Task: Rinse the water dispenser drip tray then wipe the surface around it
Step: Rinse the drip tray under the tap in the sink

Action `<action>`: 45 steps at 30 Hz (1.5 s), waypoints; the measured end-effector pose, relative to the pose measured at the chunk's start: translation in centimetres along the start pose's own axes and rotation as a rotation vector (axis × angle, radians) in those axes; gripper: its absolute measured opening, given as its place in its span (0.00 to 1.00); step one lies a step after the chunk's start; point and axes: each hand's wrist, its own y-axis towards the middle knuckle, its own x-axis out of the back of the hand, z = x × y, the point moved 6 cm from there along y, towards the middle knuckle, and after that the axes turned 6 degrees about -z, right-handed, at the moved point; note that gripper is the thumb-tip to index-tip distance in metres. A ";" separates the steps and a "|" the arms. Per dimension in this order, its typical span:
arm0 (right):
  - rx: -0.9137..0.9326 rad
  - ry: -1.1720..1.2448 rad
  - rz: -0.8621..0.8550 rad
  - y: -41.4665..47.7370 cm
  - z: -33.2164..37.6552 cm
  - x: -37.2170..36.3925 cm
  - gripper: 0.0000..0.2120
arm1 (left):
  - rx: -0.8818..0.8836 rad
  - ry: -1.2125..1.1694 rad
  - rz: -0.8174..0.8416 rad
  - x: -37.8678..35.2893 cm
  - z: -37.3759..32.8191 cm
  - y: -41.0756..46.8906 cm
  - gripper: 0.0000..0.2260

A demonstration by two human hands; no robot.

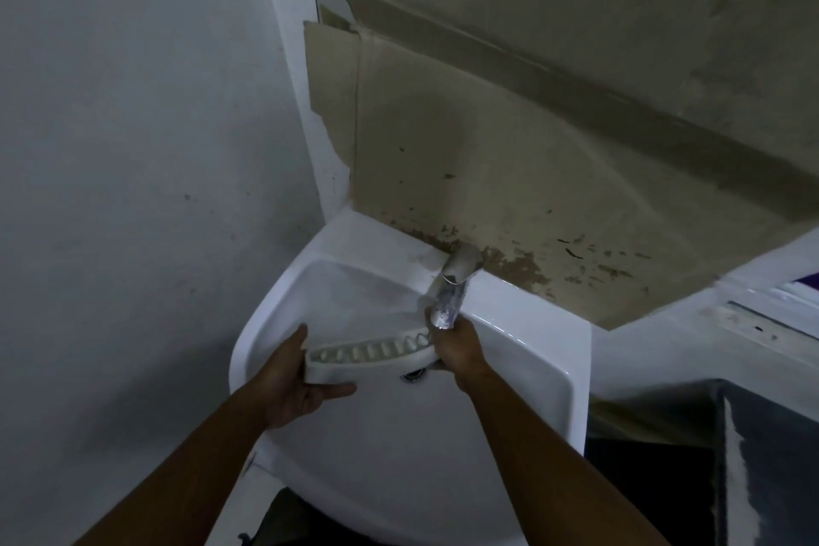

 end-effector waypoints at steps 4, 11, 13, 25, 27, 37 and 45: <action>0.037 -0.049 -0.090 -0.4 0.9 0.7 0.07 | -0.202 0.136 -0.109 -0.5 -0.7 0.2 0.15; -0.024 0.175 0.082 -1.1 1.0 3.1 0.08 | -0.416 0.177 -0.149 -1.8 -1.7 1.7 0.13; -0.022 0.187 0.059 -1.3 0.7 4.6 0.09 | -0.430 0.233 -0.128 -2.6 -1.4 2.3 0.13; -0.001 0.342 -0.056 -5.1 0.6 11.9 0.07 | -0.307 0.353 -0.051 -9.0 0.1 5.1 0.12; 0.023 0.341 -0.077 -5.6 0.9 12.8 0.08 | -0.302 0.351 -0.021 -10.2 0.1 5.2 0.11; 0.134 0.302 -0.223 -8.1 1.2 16.0 0.10 | -0.437 0.726 0.030 -13.1 -0.1 5.7 0.10; 0.119 0.395 -0.206 -7.8 -0.3 15.8 0.08 | -0.398 0.611 0.091 -12.7 0.1 5.7 0.06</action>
